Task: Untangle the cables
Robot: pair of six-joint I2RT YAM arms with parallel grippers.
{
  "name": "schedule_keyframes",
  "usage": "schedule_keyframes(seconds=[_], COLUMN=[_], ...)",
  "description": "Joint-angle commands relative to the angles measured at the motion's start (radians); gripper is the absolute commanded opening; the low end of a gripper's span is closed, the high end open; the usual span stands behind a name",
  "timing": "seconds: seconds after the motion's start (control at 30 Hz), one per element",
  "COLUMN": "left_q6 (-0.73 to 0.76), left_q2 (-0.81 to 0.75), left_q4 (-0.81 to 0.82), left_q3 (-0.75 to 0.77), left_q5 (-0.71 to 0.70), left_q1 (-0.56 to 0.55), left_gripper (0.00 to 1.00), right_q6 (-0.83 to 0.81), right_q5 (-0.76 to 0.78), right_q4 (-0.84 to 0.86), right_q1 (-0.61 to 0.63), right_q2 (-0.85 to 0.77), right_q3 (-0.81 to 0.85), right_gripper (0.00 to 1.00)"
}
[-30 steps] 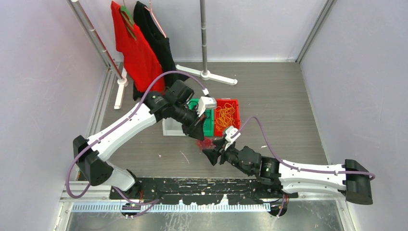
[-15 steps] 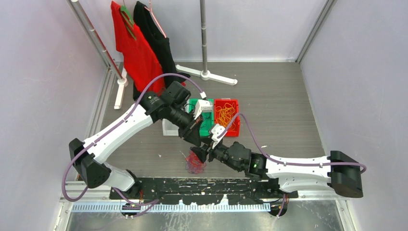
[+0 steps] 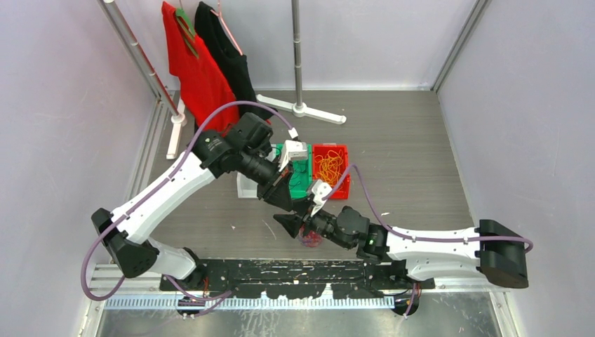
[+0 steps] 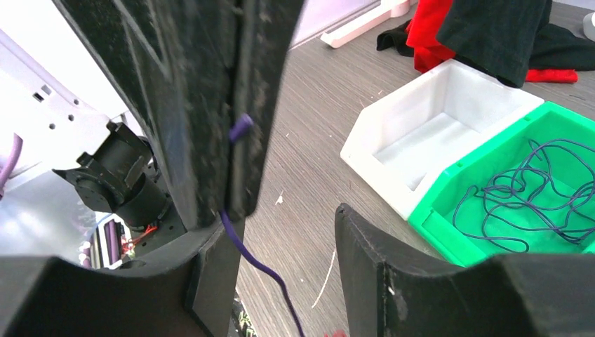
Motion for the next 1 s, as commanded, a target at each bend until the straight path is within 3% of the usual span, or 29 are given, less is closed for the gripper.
schedule_keyframes(seconds=[0.0, 0.13, 0.43, 0.6, 0.97], left_q6=[0.006, 0.006, -0.047, -0.027, -0.075], left_q2=[-0.038, -0.028, -0.011, 0.022, 0.014], left_q4=[-0.016, -0.026, -0.008, -0.077, -0.071], left_q3=[0.051, 0.078, 0.160, 0.198, 0.332], left_q5=[0.044, 0.072, 0.104, 0.095, 0.121], left_q1=[-0.004, -0.002, -0.003, -0.003, -0.004], left_gripper=[0.00, 0.00, 0.00, 0.00, 0.00], right_q6=[0.023, 0.005, 0.037, 0.022, 0.093], right_q5=[0.015, 0.027, -0.003, -0.006, 0.078], right_q4=[0.088, 0.048, 0.179, 0.213, 0.272], right_q1=[-0.005, -0.005, -0.007, -0.010, -0.013], right_q2=[-0.081, -0.098, 0.020, 0.053, 0.058], right_q3=[-0.007, 0.006, -0.009, 0.015, -0.143], right_gripper=[0.55, 0.53, 0.48, 0.47, 0.40])
